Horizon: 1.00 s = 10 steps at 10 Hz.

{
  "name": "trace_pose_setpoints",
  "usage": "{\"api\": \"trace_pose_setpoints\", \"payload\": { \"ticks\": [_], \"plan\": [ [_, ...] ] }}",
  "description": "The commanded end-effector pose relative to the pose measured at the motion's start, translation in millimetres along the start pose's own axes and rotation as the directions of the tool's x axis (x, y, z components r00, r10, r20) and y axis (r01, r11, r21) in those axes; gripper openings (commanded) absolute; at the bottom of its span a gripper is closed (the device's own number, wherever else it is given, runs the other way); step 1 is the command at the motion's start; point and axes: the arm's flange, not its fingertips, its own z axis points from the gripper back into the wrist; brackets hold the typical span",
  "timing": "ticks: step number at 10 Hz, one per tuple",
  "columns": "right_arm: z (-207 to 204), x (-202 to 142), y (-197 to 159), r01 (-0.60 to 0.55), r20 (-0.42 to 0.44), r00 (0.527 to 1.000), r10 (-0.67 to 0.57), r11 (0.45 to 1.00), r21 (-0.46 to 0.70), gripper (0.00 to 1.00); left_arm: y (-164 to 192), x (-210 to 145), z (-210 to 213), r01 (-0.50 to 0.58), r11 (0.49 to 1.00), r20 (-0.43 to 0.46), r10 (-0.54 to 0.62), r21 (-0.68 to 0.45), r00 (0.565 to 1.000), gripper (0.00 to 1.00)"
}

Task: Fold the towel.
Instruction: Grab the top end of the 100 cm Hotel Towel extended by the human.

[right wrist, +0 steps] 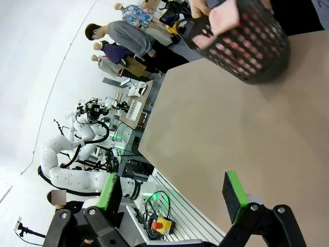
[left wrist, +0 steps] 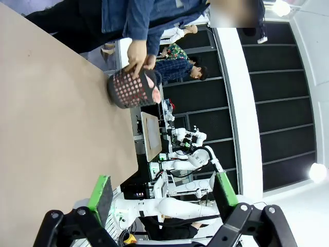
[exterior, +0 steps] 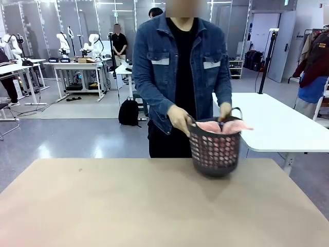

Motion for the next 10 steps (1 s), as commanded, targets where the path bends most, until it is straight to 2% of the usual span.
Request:
{"api": "trace_pose_setpoints", "payload": {
  "ticks": [1,10],
  "plan": [
    [1.4,0.0,-0.3,-0.006,0.002,1.000,0.006,1.000,0.007,1.00,-0.8,-1.4,1.1,0.003,1.000,-0.006,-0.003,-0.007,1.000,1.00],
    [1.4,0.0,-0.3,-0.006,0.002,1.000,0.006,1.000,0.007,1.00,-0.8,-1.4,1.1,0.003,1.000,-0.006,-0.003,-0.007,1.000,1.00]
  ]
}}
